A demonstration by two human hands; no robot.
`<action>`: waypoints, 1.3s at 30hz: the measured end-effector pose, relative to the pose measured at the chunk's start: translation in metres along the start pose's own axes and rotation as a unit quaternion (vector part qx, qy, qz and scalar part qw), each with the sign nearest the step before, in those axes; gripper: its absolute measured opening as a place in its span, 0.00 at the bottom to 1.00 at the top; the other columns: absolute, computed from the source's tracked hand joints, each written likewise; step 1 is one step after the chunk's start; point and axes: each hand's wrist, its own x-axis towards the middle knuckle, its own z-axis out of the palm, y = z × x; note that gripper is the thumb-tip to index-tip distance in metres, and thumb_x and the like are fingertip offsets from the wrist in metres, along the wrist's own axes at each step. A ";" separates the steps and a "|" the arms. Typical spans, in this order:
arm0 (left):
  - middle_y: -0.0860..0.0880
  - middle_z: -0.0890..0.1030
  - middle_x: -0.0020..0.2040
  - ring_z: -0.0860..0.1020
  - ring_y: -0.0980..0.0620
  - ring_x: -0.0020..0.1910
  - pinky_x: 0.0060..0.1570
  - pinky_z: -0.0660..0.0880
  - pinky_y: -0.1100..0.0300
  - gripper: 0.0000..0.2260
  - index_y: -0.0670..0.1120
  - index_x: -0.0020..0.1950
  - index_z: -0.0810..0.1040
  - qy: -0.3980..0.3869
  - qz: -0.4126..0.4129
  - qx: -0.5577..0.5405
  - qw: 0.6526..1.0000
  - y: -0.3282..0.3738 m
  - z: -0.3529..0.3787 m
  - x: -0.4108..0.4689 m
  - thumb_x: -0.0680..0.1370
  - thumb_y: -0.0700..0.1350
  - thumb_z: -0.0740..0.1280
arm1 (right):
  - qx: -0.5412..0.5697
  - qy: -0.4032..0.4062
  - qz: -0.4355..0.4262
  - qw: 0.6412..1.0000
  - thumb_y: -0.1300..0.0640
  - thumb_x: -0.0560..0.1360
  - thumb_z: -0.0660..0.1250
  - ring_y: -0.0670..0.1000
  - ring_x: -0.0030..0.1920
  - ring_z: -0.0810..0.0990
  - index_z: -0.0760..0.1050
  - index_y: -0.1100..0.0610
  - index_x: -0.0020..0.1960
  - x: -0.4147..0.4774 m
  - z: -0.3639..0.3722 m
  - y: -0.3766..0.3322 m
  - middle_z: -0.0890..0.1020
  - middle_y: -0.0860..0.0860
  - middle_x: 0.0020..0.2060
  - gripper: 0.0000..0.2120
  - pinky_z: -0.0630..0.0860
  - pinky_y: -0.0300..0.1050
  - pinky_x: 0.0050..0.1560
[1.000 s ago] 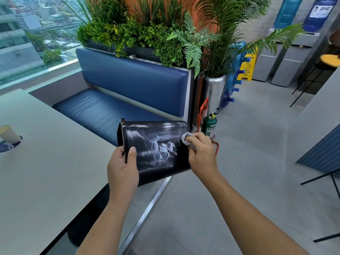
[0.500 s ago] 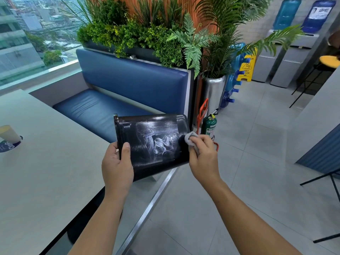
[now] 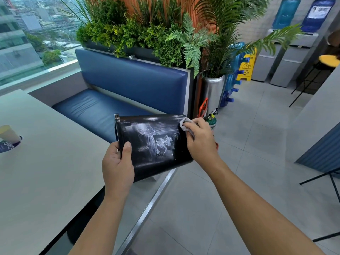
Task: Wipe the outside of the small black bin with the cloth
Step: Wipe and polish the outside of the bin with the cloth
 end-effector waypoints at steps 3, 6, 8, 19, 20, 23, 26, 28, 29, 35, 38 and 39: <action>0.44 0.86 0.43 0.83 0.46 0.42 0.53 0.83 0.37 0.10 0.54 0.50 0.81 0.021 -0.033 -0.039 0.998 -0.002 -0.002 0.008 0.81 0.59 0.66 | 0.004 0.000 -0.002 1.000 0.71 0.75 0.69 0.56 0.51 0.76 0.83 0.61 0.58 -0.024 0.006 0.000 0.78 0.52 0.51 0.14 0.72 0.43 0.56; 0.44 0.87 0.46 0.86 0.39 0.48 0.54 0.82 0.33 0.12 0.56 0.51 0.82 0.024 -0.058 -0.058 0.996 -0.004 0.000 0.014 0.78 0.63 0.67 | 0.027 0.009 0.012 1.000 0.73 0.73 0.70 0.56 0.51 0.76 0.83 0.61 0.56 -0.051 0.018 -0.011 0.78 0.52 0.51 0.15 0.75 0.49 0.55; 0.45 0.88 0.47 0.86 0.39 0.50 0.55 0.83 0.33 0.13 0.56 0.51 0.82 0.020 -0.073 -0.073 0.994 -0.003 0.005 0.012 0.78 0.64 0.67 | 0.050 0.015 0.010 0.999 0.73 0.73 0.70 0.55 0.51 0.76 0.83 0.61 0.56 -0.067 0.027 -0.025 0.78 0.52 0.51 0.15 0.76 0.47 0.54; 0.47 0.83 0.40 0.77 0.47 0.39 0.49 0.80 0.38 0.12 0.60 0.44 0.79 0.041 -0.078 -0.065 0.994 -0.002 0.011 0.006 0.77 0.66 0.65 | 0.093 0.061 0.061 0.992 0.72 0.75 0.70 0.53 0.49 0.77 0.84 0.58 0.53 -0.066 0.025 -0.031 0.78 0.49 0.48 0.12 0.78 0.49 0.52; 0.46 0.84 0.41 0.79 0.46 0.40 0.50 0.81 0.36 0.12 0.60 0.45 0.79 0.042 -0.076 -0.063 0.994 -0.002 0.011 0.006 0.78 0.66 0.65 | 0.089 0.073 0.086 0.990 0.71 0.76 0.70 0.52 0.49 0.78 0.84 0.58 0.54 -0.063 0.023 -0.026 0.77 0.49 0.47 0.11 0.78 0.50 0.52; 0.45 0.85 0.42 0.81 0.45 0.41 0.50 0.81 0.37 0.12 0.59 0.45 0.79 0.045 -0.072 -0.054 0.995 -0.001 0.016 0.001 0.79 0.65 0.65 | 0.101 0.069 0.083 0.989 0.70 0.76 0.70 0.51 0.48 0.79 0.84 0.58 0.54 -0.067 0.027 -0.041 0.77 0.49 0.48 0.11 0.78 0.45 0.52; 0.46 0.82 0.37 0.77 0.47 0.36 0.42 0.77 0.43 0.14 0.53 0.45 0.79 0.038 -0.049 -0.028 0.998 0.002 0.019 -0.006 0.84 0.59 0.65 | 0.136 0.021 0.035 0.990 0.71 0.75 0.70 0.51 0.51 0.79 0.83 0.58 0.56 -0.086 0.035 -0.071 0.78 0.49 0.50 0.14 0.77 0.39 0.54; 0.44 0.81 0.37 0.76 0.48 0.35 0.41 0.76 0.45 0.14 0.51 0.44 0.79 0.035 -0.042 -0.013 0.998 0.000 0.016 -0.006 0.85 0.57 0.65 | 0.146 0.006 0.025 0.989 0.71 0.74 0.70 0.50 0.51 0.80 0.83 0.58 0.56 -0.091 0.036 -0.074 0.78 0.50 0.51 0.14 0.77 0.38 0.54; 0.45 0.82 0.37 0.76 0.49 0.36 0.42 0.77 0.45 0.14 0.52 0.44 0.80 0.035 -0.042 -0.014 0.998 -0.001 0.014 -0.005 0.85 0.57 0.65 | 0.146 0.012 0.033 0.989 0.71 0.75 0.71 0.50 0.51 0.80 0.84 0.58 0.55 -0.089 0.034 -0.069 0.79 0.50 0.50 0.13 0.77 0.38 0.54; 0.45 0.85 0.40 0.78 0.51 0.38 0.45 0.79 0.46 0.15 0.53 0.44 0.84 0.042 -0.051 -0.023 0.998 0.001 0.008 -0.003 0.84 0.58 0.64 | 0.105 0.049 0.098 0.988 0.70 0.75 0.71 0.49 0.49 0.79 0.84 0.57 0.54 -0.080 0.024 -0.042 0.78 0.48 0.48 0.12 0.79 0.48 0.51; 0.46 0.85 0.39 0.78 0.50 0.37 0.45 0.79 0.45 0.16 0.50 0.45 0.84 0.040 -0.044 -0.002 0.998 0.004 0.015 -0.007 0.85 0.57 0.64 | 0.128 0.020 0.034 0.991 0.72 0.74 0.70 0.53 0.51 0.79 0.83 0.58 0.55 -0.091 0.030 -0.070 0.78 0.49 0.49 0.14 0.78 0.45 0.53; 0.46 0.84 0.38 0.79 0.49 0.37 0.44 0.79 0.45 0.16 0.49 0.45 0.83 0.038 -0.040 0.007 0.998 0.006 0.017 -0.009 0.86 0.56 0.64 | 0.131 0.013 0.018 0.991 0.72 0.73 0.69 0.53 0.51 0.78 0.83 0.58 0.55 -0.092 0.033 -0.078 0.78 0.49 0.49 0.15 0.78 0.43 0.53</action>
